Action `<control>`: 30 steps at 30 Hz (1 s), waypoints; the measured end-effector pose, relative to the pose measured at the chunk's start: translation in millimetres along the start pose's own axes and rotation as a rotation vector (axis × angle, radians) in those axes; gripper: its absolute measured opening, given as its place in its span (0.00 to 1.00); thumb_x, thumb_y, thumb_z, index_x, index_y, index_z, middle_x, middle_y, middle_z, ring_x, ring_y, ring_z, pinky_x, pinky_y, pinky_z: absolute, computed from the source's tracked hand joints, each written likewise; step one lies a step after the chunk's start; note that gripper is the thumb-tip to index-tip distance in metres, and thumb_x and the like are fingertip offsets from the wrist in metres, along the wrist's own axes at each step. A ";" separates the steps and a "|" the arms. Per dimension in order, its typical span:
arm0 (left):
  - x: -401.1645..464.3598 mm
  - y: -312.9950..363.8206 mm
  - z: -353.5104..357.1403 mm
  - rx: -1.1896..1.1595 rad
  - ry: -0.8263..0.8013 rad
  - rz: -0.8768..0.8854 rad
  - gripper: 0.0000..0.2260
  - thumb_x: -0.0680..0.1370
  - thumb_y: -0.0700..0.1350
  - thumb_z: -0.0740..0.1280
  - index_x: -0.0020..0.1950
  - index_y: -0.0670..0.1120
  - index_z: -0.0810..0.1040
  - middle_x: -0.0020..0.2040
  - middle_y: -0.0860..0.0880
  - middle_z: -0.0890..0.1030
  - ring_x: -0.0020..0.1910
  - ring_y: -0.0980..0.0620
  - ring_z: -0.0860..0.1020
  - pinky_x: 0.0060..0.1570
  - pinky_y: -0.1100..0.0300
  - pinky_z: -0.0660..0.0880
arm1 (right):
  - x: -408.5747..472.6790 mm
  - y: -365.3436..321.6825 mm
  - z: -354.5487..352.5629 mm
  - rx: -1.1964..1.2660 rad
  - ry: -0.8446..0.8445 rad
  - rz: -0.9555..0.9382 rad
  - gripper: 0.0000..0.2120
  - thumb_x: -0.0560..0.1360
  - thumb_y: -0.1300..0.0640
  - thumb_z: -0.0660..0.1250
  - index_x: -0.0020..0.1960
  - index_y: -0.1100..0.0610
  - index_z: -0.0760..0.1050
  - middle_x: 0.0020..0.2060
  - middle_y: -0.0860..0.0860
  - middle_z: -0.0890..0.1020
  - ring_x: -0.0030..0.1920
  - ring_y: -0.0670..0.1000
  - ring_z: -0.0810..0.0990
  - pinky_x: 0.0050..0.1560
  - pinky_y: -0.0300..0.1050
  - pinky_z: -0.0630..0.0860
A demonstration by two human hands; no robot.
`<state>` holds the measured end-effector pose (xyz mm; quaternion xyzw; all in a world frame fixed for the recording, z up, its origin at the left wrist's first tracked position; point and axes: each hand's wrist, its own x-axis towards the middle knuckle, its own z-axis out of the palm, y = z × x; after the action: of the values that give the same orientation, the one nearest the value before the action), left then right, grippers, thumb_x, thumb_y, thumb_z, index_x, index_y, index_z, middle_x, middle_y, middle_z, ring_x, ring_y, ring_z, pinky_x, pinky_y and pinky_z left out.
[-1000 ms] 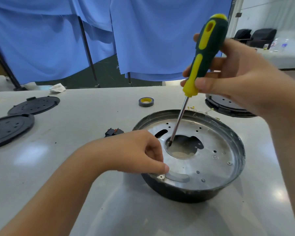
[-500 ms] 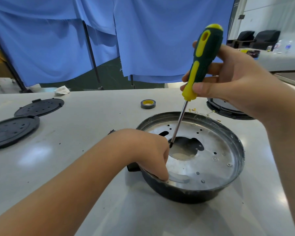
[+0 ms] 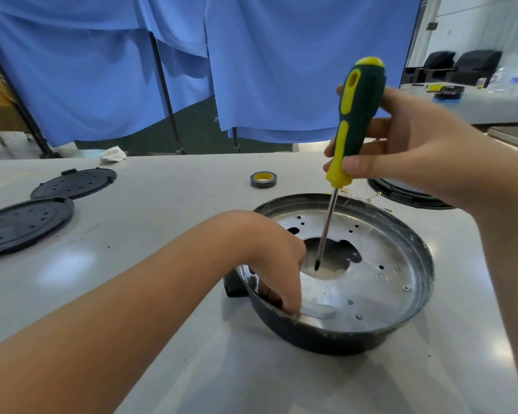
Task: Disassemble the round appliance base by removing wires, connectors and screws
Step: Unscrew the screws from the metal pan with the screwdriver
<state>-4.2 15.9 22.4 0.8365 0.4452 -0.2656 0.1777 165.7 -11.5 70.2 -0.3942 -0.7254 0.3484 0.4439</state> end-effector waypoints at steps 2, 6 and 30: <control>0.7 -0.7 -0.8 -0.011 -0.024 0.002 0.07 0.73 0.52 0.71 0.40 0.49 0.79 0.45 0.49 0.83 0.43 0.52 0.79 0.39 0.62 0.74 | 0.4 1.7 2.0 -0.013 -0.044 0.027 0.33 0.64 0.62 0.72 0.67 0.53 0.68 0.46 0.54 0.85 0.47 0.54 0.85 0.46 0.42 0.81; 0.5 -1.9 -2.1 -0.030 -0.065 0.001 0.09 0.74 0.50 0.70 0.48 0.45 0.83 0.47 0.46 0.84 0.44 0.51 0.80 0.40 0.62 0.74 | 1.0 3.4 7.6 -0.051 -0.130 0.062 0.33 0.64 0.62 0.73 0.67 0.51 0.68 0.46 0.51 0.86 0.46 0.54 0.86 0.45 0.41 0.81; 2.7 22.4 2.5 0.046 -0.049 -0.076 0.10 0.75 0.51 0.67 0.38 0.47 0.75 0.36 0.49 0.77 0.34 0.51 0.77 0.24 0.67 0.71 | 3.2 6.8 9.1 -0.258 -0.204 0.030 0.17 0.63 0.55 0.77 0.49 0.46 0.76 0.44 0.49 0.84 0.44 0.50 0.85 0.50 0.49 0.81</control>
<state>15.1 4.2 20.1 0.8161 0.4660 -0.3026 0.1591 158.2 -7.1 62.3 -0.4214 -0.7994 0.2971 0.3084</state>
